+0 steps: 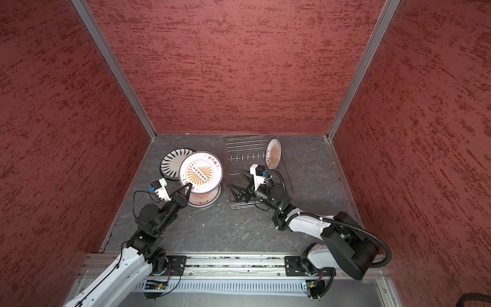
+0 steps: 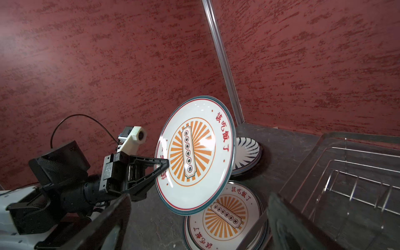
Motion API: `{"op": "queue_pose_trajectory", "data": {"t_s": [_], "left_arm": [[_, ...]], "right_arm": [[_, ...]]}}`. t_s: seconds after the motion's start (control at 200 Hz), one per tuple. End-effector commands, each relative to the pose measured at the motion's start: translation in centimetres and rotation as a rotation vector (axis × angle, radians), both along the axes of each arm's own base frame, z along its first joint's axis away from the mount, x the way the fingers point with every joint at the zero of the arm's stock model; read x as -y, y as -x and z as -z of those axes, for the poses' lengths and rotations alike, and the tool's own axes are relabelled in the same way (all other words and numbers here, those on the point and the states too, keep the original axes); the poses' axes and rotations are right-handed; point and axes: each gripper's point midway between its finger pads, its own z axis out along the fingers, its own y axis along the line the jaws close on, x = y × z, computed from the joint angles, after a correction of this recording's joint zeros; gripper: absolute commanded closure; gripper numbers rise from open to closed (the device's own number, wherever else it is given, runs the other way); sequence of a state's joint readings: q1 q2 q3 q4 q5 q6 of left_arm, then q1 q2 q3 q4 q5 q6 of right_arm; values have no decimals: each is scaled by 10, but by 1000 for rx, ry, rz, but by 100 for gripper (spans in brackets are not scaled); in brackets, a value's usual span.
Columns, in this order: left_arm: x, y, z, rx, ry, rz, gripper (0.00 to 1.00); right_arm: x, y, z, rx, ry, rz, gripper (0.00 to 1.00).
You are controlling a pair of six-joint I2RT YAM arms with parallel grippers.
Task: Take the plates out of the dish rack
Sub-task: 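Lower the sunburst plate flat onto the table plate stack with the left gripper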
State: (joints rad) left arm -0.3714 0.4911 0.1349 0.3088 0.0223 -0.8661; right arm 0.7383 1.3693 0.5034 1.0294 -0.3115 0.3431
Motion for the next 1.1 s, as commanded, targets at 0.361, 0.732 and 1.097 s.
{"op": "queue_pose_trajectory", "data": {"t_s": [0.361, 0.732, 1.097], "left_arm": [[-27, -14, 62, -412, 73, -213, 100], [-20, -22, 87, -539, 107, -223, 100], [-12, -27, 106, -616, 117, -206, 100]], "right_arm": [[-43, 2, 24, 47, 210, -60, 1], [-41, 12, 28, 56, 208, -89, 1], [-49, 8, 44, 16, 259, -111, 1]]}}
